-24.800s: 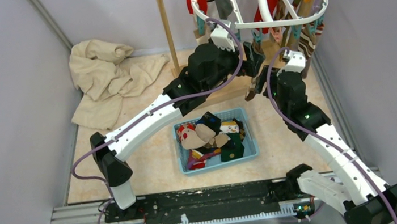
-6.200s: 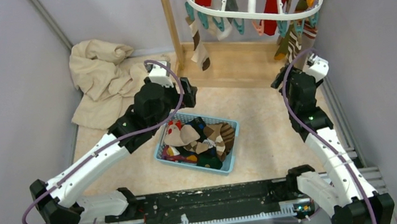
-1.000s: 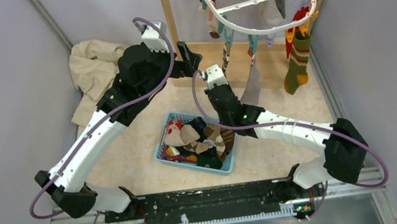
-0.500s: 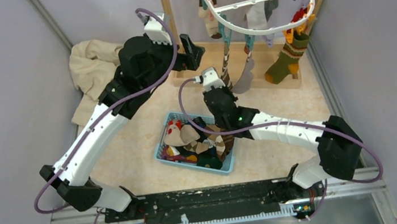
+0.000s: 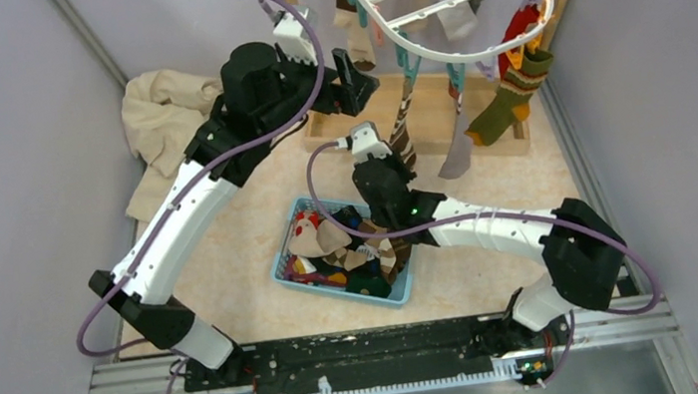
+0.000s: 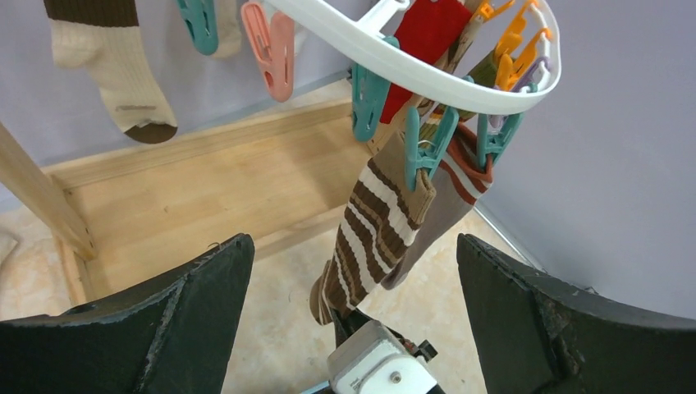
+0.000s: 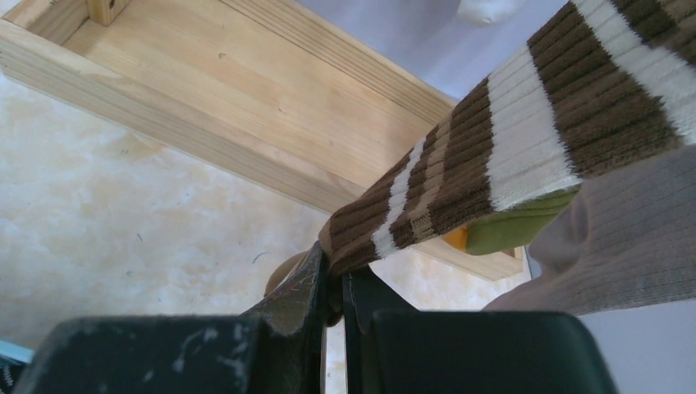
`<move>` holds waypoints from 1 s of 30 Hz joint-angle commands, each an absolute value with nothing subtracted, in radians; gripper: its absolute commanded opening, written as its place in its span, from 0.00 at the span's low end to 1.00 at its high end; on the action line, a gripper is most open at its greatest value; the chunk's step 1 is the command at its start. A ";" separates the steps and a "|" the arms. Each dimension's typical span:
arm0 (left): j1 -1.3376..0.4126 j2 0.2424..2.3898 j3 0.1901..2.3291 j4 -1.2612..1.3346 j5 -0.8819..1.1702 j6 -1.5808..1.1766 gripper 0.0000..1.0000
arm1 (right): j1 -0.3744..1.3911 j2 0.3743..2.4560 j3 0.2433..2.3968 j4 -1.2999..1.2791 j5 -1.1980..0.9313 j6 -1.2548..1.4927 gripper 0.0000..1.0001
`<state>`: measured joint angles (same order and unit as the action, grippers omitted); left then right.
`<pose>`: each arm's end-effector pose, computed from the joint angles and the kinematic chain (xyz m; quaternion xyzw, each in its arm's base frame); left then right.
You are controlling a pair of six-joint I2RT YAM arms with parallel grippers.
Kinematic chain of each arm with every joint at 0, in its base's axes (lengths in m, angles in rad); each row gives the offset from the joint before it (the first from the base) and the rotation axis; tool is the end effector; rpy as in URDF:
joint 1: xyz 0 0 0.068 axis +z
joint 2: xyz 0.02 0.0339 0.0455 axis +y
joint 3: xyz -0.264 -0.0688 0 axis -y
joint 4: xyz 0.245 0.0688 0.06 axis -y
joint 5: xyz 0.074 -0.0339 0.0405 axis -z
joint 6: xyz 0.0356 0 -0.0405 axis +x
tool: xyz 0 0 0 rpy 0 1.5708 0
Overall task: Remove the socks clipped to the hanger
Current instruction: Remove the sock from the hanger.
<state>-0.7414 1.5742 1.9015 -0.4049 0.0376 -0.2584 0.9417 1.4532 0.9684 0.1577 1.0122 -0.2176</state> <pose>0.2520 -0.2325 0.5046 0.1879 0.7095 -0.3376 0.5893 0.2137 0.2424 0.2847 -0.1531 0.7495 -0.1880 0.6160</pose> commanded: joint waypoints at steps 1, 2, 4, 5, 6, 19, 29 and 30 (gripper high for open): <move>-0.759 1.611 1.976 -0.440 0.069 -0.269 0.99 | 0.966 1.488 0.990 0.221 1.050 -0.257 0.00; -0.764 1.622 1.991 -0.450 0.063 -0.268 0.99 | 0.969 1.494 0.997 0.222 1.052 -0.261 0.00; -0.775 1.640 2.011 -0.461 0.046 -0.266 0.99 | 0.972 1.507 1.006 0.225 1.052 -0.269 0.00; -0.780 1.650 2.016 -0.461 0.041 -0.265 0.99 | 0.974 1.512 1.012 0.225 1.053 -0.272 0.00; -0.783 1.656 2.021 -0.460 0.036 -0.267 0.99 | 0.976 1.517 1.017 0.225 1.056 -0.275 0.00; -0.805 1.759 2.108 -0.486 0.033 -0.246 0.99 | 0.989 1.539 1.053 0.224 1.057 -0.293 0.00; -0.804 1.772 2.084 -0.413 0.152 -0.144 0.99 | 0.991 1.446 0.962 0.275 0.989 -0.294 0.00; -0.804 1.774 2.086 -0.409 0.170 -0.142 0.99 | 0.992 1.433 0.950 0.283 0.976 -0.297 0.00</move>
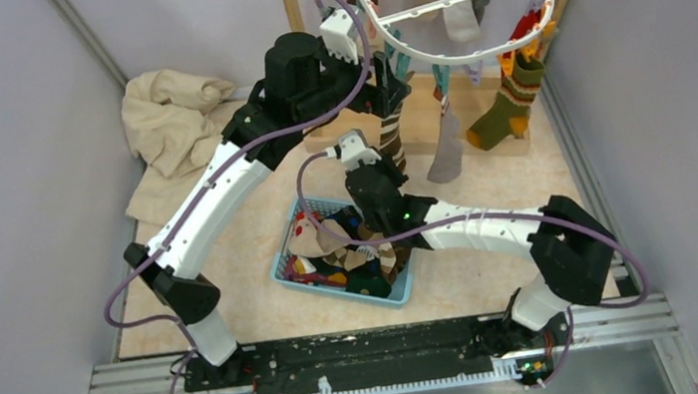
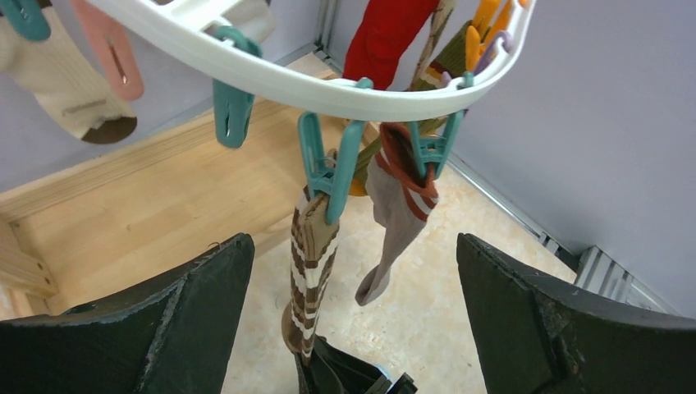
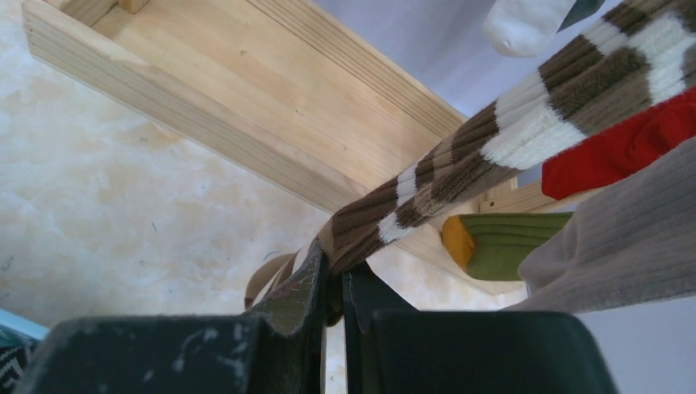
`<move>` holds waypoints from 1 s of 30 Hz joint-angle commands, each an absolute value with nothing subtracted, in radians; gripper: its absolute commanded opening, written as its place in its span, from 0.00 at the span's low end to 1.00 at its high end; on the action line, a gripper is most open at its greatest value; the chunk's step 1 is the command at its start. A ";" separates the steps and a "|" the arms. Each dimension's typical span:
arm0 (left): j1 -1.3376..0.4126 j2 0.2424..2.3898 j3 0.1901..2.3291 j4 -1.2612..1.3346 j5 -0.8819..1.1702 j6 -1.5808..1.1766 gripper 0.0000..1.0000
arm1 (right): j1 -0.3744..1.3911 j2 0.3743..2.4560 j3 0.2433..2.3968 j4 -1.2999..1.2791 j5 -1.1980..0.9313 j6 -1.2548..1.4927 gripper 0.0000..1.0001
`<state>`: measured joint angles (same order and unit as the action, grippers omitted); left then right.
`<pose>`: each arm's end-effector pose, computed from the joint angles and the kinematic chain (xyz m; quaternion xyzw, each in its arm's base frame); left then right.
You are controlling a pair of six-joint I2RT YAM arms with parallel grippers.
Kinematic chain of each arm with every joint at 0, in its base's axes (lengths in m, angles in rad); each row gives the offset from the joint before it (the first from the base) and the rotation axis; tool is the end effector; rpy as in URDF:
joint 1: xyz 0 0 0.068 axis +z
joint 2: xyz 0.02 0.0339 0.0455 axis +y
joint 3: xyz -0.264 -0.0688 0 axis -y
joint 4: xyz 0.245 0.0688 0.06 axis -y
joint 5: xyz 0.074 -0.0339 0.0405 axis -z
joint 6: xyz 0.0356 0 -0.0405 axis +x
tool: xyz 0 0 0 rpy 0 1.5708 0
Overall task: Remove the socks clipped to the hanger
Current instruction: Remove the sock from the hanger.
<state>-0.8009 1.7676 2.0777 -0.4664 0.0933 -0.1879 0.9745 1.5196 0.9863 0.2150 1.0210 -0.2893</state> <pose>0.2724 -0.2857 0.4873 0.2580 0.7148 -0.3392 0.5545 0.2138 0.2609 0.2753 -0.1865 0.7396 -0.2011 0.6147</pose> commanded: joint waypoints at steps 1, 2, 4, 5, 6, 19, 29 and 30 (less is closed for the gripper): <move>-0.805 1.778 2.091 -0.406 0.185 -0.141 0.99 | 0.992 1.422 0.939 0.291 0.969 -0.297 0.00; -0.805 1.782 2.095 -0.405 0.204 -0.141 0.99 | 0.992 1.411 0.930 0.296 0.964 -0.298 0.00; -0.803 1.793 2.110 -0.410 0.232 -0.143 0.99 | 0.992 1.396 0.916 0.301 0.960 -0.300 0.00; -0.803 1.799 2.118 -0.412 0.246 -0.143 0.99 | 0.993 1.390 0.913 0.303 0.960 -0.303 0.00; -0.803 1.805 2.124 -0.415 0.257 -0.143 0.99 | 0.993 1.387 0.911 0.302 0.960 -0.304 0.00; -0.796 1.881 2.212 -0.398 0.295 -0.111 0.90 | 0.998 1.374 0.907 0.302 0.956 -0.313 0.00; -0.763 1.925 2.227 -0.346 0.344 -0.116 0.92 | 1.002 1.373 0.902 0.307 0.957 -0.319 0.00; -0.758 1.928 2.227 -0.343 0.349 -0.117 0.92 | 1.002 1.372 0.901 0.307 0.957 -0.319 0.00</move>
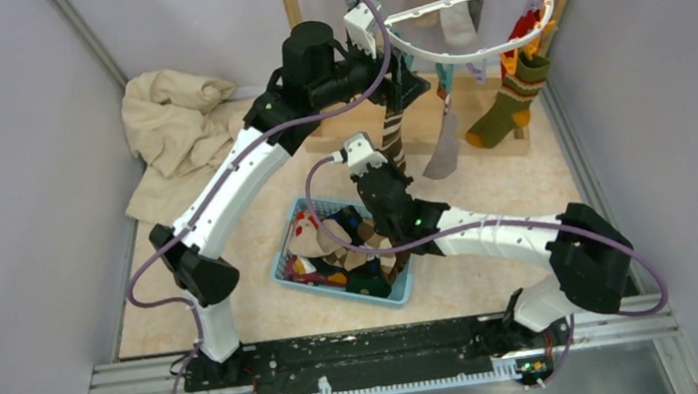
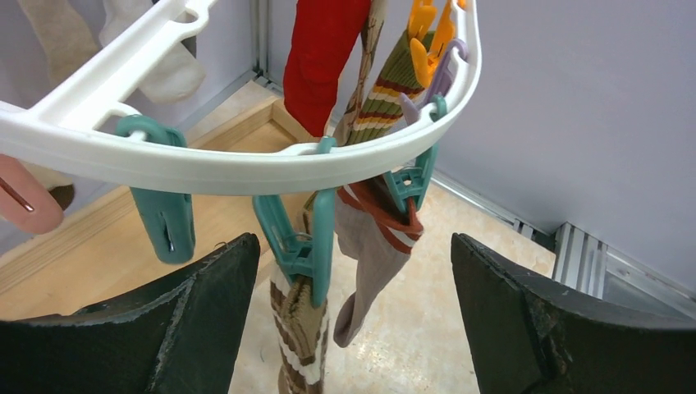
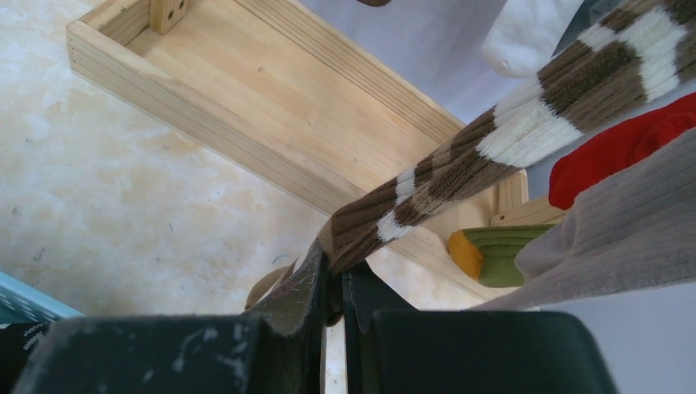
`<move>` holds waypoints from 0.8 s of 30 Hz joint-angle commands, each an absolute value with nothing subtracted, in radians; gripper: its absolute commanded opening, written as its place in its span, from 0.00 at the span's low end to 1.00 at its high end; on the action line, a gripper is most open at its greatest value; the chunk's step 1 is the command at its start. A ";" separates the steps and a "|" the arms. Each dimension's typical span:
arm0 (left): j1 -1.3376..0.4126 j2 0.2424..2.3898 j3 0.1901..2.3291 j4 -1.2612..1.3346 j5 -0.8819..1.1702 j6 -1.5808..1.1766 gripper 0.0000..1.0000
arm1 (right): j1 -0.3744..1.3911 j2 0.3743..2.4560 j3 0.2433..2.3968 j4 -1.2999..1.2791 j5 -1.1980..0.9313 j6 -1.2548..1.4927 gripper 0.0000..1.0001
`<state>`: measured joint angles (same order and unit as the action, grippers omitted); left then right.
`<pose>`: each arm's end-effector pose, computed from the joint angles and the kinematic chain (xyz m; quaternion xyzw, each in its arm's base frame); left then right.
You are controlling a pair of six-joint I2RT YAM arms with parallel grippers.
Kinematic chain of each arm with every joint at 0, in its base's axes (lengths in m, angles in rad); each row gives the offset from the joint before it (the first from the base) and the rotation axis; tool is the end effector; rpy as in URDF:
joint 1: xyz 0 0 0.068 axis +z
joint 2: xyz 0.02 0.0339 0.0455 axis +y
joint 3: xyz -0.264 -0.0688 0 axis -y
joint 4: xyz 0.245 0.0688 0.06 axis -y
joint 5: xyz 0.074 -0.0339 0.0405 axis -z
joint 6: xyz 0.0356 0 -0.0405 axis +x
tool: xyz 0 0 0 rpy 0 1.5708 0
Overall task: Remove the socks clipped to the hanger
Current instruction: Remove the sock from the hanger.
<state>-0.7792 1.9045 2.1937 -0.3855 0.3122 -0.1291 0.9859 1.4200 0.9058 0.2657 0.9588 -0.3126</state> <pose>0.2994 -0.3110 0.4799 0.3326 0.6596 -0.3948 0.5463 0.1981 0.2463 0.2830 -0.1978 0.7291 -0.1637 0.6345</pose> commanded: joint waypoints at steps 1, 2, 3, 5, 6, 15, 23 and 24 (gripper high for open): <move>-0.754 1.930 2.227 -0.339 0.350 -0.117 0.92 | 1.002 1.371 0.900 0.307 0.956 -0.319 0.00; -0.750 1.933 2.227 -0.336 0.351 -0.117 0.92 | 1.002 1.372 0.900 0.308 0.956 -0.319 0.00; -0.748 1.935 2.227 -0.333 0.351 -0.115 0.92 | 1.002 1.373 0.900 0.309 0.956 -0.318 0.00; -0.742 1.941 2.227 -0.327 0.353 -0.112 0.89 | 1.002 1.373 0.899 0.311 0.954 -0.320 0.00; -0.739 1.944 2.227 -0.323 0.356 -0.113 0.86 | 1.003 1.375 0.899 0.311 0.953 -0.320 0.00; -0.723 1.960 2.227 -0.269 0.398 -0.144 0.82 | 1.003 1.387 0.900 0.313 0.952 -0.325 0.00; -0.723 1.962 2.226 -0.223 0.408 -0.179 0.81 | 1.002 1.396 0.902 0.311 0.954 -0.325 0.00; -0.723 1.963 2.227 -0.216 0.407 -0.182 0.81 | 1.002 1.396 0.903 0.311 0.954 -0.326 0.00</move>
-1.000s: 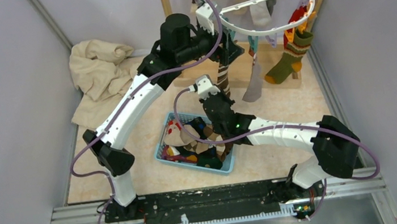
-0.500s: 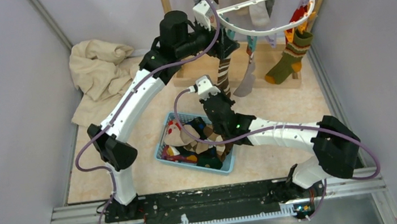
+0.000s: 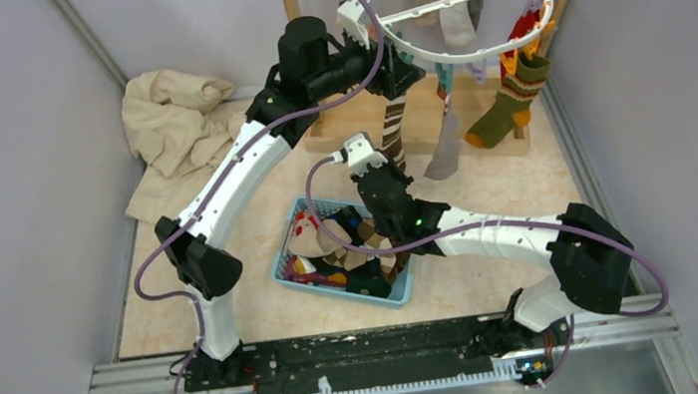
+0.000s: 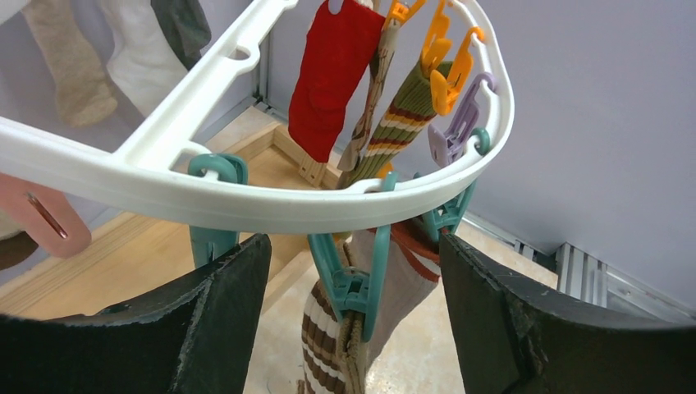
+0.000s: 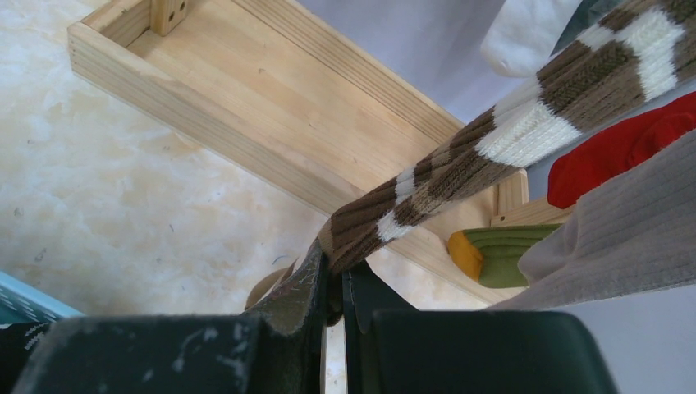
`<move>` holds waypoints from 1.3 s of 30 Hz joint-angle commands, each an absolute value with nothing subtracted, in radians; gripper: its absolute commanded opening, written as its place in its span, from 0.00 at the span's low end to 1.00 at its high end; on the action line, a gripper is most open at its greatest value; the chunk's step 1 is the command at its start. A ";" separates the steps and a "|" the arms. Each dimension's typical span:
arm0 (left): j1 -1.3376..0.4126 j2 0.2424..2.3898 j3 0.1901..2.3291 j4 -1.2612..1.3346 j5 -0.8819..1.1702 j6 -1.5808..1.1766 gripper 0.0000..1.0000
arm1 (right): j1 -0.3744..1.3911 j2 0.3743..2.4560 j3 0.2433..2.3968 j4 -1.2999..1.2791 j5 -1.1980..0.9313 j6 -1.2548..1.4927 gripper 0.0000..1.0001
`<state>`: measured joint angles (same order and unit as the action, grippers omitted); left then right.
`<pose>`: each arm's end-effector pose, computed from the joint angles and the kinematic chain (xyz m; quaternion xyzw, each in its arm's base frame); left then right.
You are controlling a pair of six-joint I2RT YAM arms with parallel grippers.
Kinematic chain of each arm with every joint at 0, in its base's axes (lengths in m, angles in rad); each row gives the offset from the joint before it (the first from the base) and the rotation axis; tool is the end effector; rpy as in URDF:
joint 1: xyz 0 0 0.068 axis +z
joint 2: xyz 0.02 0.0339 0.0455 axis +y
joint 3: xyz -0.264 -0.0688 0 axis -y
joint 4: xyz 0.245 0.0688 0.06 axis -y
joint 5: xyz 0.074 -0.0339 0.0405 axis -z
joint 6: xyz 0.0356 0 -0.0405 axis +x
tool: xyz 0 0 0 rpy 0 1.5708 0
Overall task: Remove the socks clipped to the hanger
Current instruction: Remove the sock from the hanger.
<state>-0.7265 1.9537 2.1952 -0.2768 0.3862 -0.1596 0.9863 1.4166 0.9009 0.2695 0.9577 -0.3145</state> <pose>0.3268 -0.3083 0.4715 0.3254 0.6407 -0.4169 0.5566 0.1974 0.2457 0.2827 -0.1983 0.7286 -0.1631 0.6350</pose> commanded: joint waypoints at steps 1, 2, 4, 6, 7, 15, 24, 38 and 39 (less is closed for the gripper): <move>-0.723 1.965 2.226 -0.213 0.407 -0.184 0.79 | 1.003 1.395 0.904 0.310 0.955 -0.325 0.00; -0.723 1.966 2.227 -0.211 0.408 -0.184 0.76 | 1.002 1.396 0.905 0.309 0.955 -0.325 0.00; -0.723 1.968 2.227 -0.206 0.408 -0.186 0.72 | 1.002 1.396 0.905 0.308 0.955 -0.325 0.00; -0.723 1.971 2.227 -0.201 0.407 -0.188 0.70 | 1.003 1.394 0.905 0.307 0.956 -0.325 0.00; -0.723 1.971 2.227 -0.200 0.407 -0.189 0.69 | 1.003 1.394 0.906 0.307 0.956 -0.325 0.00; -0.723 1.977 2.227 -0.205 0.398 -0.178 0.61 | 1.003 1.392 0.907 0.305 0.955 -0.321 0.00; -0.721 1.983 2.228 -0.191 0.401 -0.178 0.52 | 1.008 1.394 0.908 0.302 0.955 -0.319 0.00; -0.721 1.996 2.243 -0.187 0.401 -0.193 0.01 | 1.009 1.397 0.901 0.304 0.958 -0.311 0.00; -0.721 1.996 2.244 -0.189 0.398 -0.193 0.00 | 1.010 1.397 0.900 0.304 0.960 -0.311 0.00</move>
